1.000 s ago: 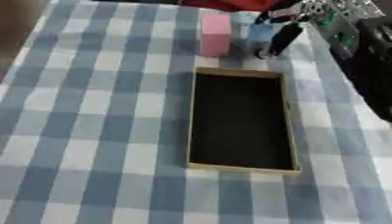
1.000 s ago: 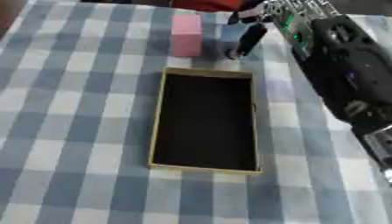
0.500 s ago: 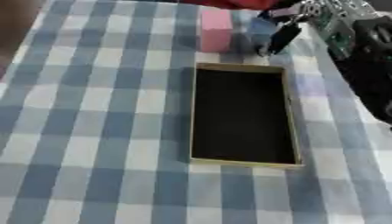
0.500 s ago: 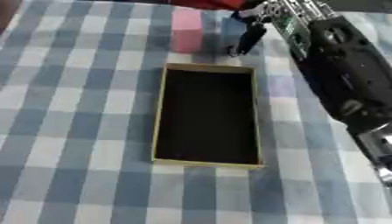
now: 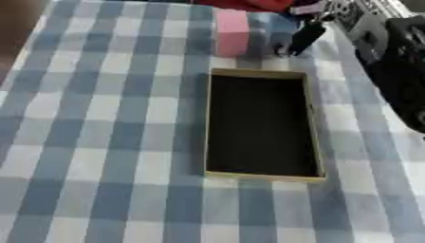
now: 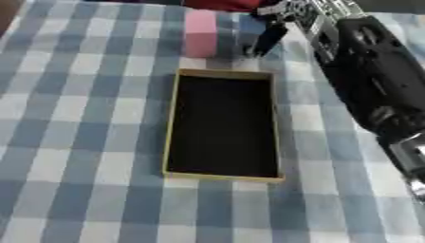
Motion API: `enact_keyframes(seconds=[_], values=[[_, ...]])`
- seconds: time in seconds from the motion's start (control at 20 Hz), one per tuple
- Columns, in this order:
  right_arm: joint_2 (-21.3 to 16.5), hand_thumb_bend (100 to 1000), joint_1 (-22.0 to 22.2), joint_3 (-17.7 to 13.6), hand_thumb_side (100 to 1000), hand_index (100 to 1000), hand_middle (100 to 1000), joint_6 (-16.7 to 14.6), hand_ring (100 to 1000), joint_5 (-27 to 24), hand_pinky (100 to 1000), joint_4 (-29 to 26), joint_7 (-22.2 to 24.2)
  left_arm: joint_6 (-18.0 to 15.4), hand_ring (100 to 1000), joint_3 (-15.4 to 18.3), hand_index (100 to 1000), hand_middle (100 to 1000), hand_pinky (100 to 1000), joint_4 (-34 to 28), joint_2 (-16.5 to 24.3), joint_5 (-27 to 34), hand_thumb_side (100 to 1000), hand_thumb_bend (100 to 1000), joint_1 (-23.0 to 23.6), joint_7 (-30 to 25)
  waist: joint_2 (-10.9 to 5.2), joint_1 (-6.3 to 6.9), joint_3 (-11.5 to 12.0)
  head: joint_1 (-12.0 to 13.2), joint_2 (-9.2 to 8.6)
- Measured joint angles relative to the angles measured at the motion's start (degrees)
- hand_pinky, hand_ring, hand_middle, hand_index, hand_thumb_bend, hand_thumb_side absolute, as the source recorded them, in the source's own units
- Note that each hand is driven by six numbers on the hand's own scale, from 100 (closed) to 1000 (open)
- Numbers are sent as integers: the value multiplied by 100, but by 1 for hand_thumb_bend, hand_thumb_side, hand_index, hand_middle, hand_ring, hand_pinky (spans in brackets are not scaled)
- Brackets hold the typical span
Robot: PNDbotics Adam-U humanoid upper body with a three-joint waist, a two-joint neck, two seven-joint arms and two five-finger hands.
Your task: Pick up objects on the table and place them in the box.
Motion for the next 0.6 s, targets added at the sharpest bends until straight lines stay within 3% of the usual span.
enact_keyframes(seconds=[0.45, 0.6], values=[[-331, 100, 121, 150, 445, 886, 775, -59, 831, -490, 860, -851, 160, -15, 647, 7, 672, 514, 670, 0, 14, 95, 420, 100, 84, 1, -243, -34, -99, 151, 175], [-522, 100, 263, 204, 387, 879, 761, -57, 818, -769, 861, -1342, 171, -42, 646, 31, 673, 514, 670, 0, 61, 138, 421, 100, 94, 6, -311, -33, -117, 187, 222]])
